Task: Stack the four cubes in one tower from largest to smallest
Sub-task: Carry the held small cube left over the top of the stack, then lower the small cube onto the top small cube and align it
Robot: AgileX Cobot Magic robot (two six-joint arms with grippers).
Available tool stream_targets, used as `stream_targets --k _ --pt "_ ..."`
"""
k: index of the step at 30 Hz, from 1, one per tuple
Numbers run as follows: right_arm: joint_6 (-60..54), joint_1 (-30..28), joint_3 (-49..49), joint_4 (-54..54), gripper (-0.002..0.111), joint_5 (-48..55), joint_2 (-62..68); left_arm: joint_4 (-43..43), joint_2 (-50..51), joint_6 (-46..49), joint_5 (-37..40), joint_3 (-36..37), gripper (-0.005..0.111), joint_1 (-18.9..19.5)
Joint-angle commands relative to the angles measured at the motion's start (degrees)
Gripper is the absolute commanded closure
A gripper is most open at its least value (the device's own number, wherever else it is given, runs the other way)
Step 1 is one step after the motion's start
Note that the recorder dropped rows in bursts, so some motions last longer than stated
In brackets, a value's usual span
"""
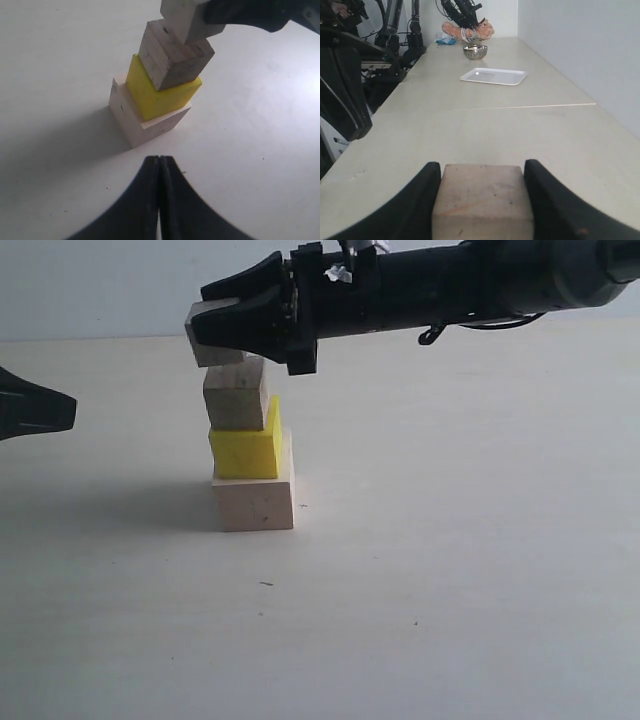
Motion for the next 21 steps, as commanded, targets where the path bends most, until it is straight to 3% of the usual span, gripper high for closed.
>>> stream_targets --k 1,21 --pt "-0.7 0.5 -0.8 -0.6 0.108 0.7 -0.2 0.0 0.1 0.2 -0.3 0.0 0.107 0.2" --pt "-0.8 -0.6 -0.8 -1.3 0.108 0.7 -0.2 0.0 0.1 0.2 0.0 0.0 0.107 0.2"
